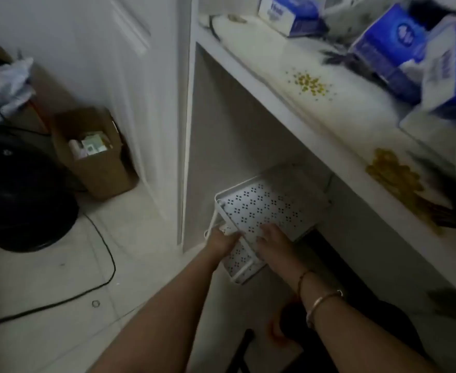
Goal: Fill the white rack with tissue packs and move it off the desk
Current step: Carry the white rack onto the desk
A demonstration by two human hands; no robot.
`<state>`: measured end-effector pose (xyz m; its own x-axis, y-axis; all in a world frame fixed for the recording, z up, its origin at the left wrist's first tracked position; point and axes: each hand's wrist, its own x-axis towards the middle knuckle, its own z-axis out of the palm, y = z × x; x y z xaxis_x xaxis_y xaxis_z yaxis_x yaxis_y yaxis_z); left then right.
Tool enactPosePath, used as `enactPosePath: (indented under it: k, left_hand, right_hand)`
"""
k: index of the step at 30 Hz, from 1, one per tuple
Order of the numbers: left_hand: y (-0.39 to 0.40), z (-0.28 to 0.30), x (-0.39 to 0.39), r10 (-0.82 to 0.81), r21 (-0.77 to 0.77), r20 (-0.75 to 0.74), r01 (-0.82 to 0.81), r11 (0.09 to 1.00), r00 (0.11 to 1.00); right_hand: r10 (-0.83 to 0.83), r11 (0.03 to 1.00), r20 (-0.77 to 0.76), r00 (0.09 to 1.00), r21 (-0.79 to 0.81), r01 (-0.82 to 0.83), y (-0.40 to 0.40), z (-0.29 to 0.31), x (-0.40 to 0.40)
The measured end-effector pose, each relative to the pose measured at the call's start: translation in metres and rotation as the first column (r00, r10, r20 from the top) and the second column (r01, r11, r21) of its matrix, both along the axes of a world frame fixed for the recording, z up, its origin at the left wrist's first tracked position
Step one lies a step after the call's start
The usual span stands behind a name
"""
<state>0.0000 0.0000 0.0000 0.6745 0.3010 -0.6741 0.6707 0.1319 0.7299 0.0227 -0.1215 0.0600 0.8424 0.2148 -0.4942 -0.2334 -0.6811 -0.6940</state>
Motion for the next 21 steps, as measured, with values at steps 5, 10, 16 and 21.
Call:
enactPosePath:
  k: [5,10,16,21]
  left_hand:
    - [-0.028,-0.025,0.024,0.09,-0.195,0.004,-0.088,0.977,0.996]
    - [-0.024,-0.039,0.03,0.116,-0.073,0.031,-0.113,0.991,0.993]
    - [0.023,0.006,-0.03,-0.01,0.123,0.073,0.001,0.992,0.997]
    - [0.07,0.075,-0.087,-0.115,0.245,0.068,0.095,0.965,0.991]
  right_hand:
    - [-0.099,0.992,0.008,0.995,0.073,0.098,-0.009,-0.011,0.011]
    - [-0.048,0.997,0.046,0.998,0.061,0.045,-0.015,0.011,0.013]
    - [0.115,0.993,0.122,0.986,0.025,-0.119,0.008,0.034,-0.017]
    - [0.325,0.941,0.18,0.928,0.037,-0.337,0.032,0.061,-0.059]
